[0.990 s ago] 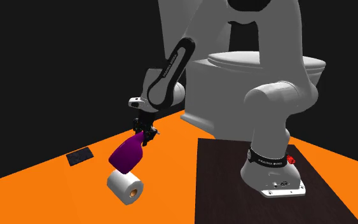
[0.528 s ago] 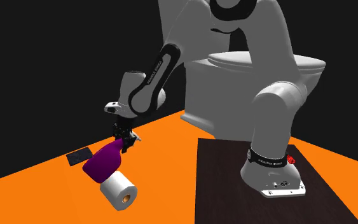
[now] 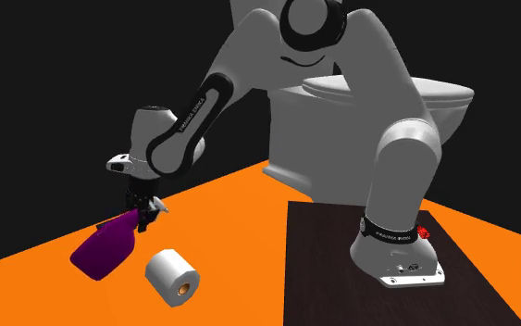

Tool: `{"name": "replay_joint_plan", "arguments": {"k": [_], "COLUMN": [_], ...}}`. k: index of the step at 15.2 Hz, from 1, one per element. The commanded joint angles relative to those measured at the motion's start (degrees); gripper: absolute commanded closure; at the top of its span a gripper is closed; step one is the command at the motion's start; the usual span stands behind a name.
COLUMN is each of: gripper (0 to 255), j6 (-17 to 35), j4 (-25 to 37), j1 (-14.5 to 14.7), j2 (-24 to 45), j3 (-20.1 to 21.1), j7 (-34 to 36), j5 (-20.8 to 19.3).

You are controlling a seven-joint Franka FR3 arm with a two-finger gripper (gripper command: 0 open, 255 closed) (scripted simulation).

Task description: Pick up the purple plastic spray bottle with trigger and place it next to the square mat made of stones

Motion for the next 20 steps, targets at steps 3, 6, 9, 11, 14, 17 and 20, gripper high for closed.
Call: {"name": "replay_joint_plan", "arguments": {"k": [3, 6, 9, 11, 14, 17, 20], "gripper": [255, 255, 255, 255, 255, 255, 255], "j6": [-5.46, -10.89, -17.99, -24.41, -29.75, -29.24, -28.89], "j4": [11.36, 21.28, 33.01, 42.50, 49.83, 50.54, 51.45], "j1": [2.38, 2.38, 2.38, 2.38, 2.38, 2.38, 2.38], "j2": [-7.00, -13.86, -22.46, -30.09, -37.27, -39.29, -41.49], "j3": [2.04, 6.32, 12.75, 19.87, 27.52, 28.08, 28.86], "j7": [7.03, 12.34, 16.82, 19.36, 20.87, 21.18, 21.46], "j5": [-6.99, -14.53, -23.61, -32.28, -41.35, -43.24, -45.35]}}
